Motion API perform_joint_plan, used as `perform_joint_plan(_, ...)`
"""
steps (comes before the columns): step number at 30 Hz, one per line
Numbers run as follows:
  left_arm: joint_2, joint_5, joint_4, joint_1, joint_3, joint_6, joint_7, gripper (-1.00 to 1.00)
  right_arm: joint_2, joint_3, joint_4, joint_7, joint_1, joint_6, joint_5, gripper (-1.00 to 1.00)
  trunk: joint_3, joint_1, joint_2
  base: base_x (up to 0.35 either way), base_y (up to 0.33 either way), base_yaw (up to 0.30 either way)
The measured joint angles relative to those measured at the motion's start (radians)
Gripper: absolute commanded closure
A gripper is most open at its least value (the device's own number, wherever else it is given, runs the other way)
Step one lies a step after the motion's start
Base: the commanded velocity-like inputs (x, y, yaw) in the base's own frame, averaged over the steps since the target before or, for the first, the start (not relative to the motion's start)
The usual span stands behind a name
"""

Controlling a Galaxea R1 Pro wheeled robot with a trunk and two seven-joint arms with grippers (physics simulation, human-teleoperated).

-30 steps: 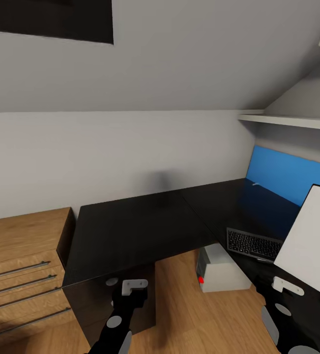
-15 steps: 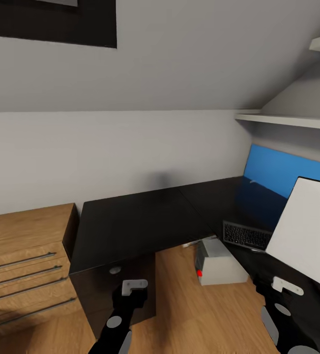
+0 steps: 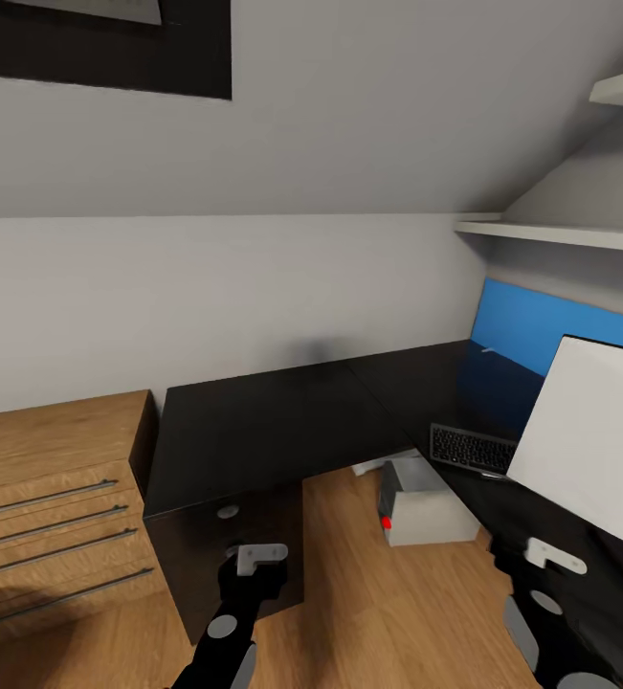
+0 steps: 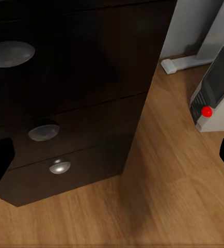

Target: In the bedroom, organize the workspace by keeping the computer under the desk, ensuring the monitor is on the desk, placing the keyboard on the desk next to the monitor, placing the mouse on the desk next to the keyboard, moving the folder from the swivel chair onto the desk next to the mouse, stacking the notebook on top of the folder with the pen on top of the notebook, and positioning the swivel chair next to the desk.

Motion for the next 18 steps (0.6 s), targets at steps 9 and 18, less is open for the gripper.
perform_joint_plan(9, 0.0, 0.0, 0.001, 0.0, 0.0, 0.0, 0.0, -1.0, 0.055, 0.076, -0.014, -0.004, 0.0, -0.016, -0.002, 1.0, 0.0, 0.0, 0.0, 0.0, 0.0, 0.01)
perform_joint_plan(18, 0.0, 0.0, 0.001, 0.0, 0.0, 0.0, 0.0, -1.0, 0.106, 0.091, -0.02, -0.008, 0.002, -0.118, 0.02, 1.0, 0.0, 0.0, 0.0, 0.0, 0.0, 0.212)
